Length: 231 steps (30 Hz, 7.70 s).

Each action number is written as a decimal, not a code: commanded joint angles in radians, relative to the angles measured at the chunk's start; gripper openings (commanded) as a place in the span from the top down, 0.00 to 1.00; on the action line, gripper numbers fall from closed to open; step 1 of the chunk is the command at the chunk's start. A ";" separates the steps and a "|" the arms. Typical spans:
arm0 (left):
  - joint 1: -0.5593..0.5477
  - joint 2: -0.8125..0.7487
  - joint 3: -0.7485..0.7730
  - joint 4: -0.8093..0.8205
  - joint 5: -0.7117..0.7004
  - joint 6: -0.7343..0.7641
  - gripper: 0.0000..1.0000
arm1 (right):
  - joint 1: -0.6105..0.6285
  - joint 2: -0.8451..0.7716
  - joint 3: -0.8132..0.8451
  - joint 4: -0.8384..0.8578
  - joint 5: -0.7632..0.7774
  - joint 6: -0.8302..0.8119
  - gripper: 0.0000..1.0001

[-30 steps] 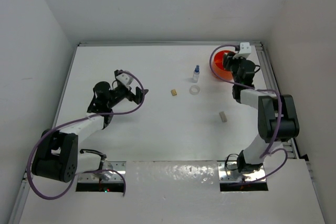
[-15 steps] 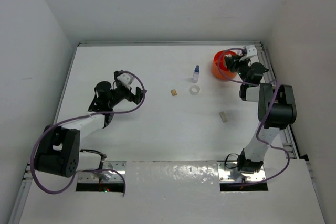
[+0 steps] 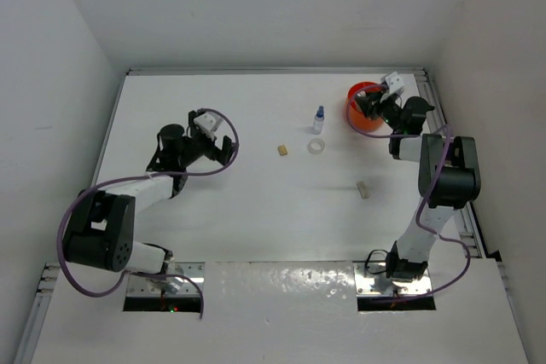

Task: Sort the stationery into containers
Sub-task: Place the stapler in the storage box, then pick up the stationery from the center of the board, then place the stationery in the storage box, then pick up the stationery from the center of the board.

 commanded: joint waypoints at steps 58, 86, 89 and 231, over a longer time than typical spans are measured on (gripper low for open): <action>-0.005 -0.039 0.051 -0.042 0.059 0.027 0.04 | -0.007 -0.184 -0.010 -0.070 0.012 -0.146 0.34; -0.036 -0.197 -0.055 -0.035 -0.075 -0.098 0.04 | 0.388 -0.313 0.319 -1.219 0.649 0.177 0.01; -0.039 -0.208 -0.064 -0.024 -0.078 -0.104 0.04 | 0.408 -0.263 0.388 -1.249 0.712 0.211 0.01; -0.042 -0.237 -0.121 -0.009 -0.136 -0.124 0.03 | 0.332 -0.328 0.113 -1.624 0.764 0.395 0.35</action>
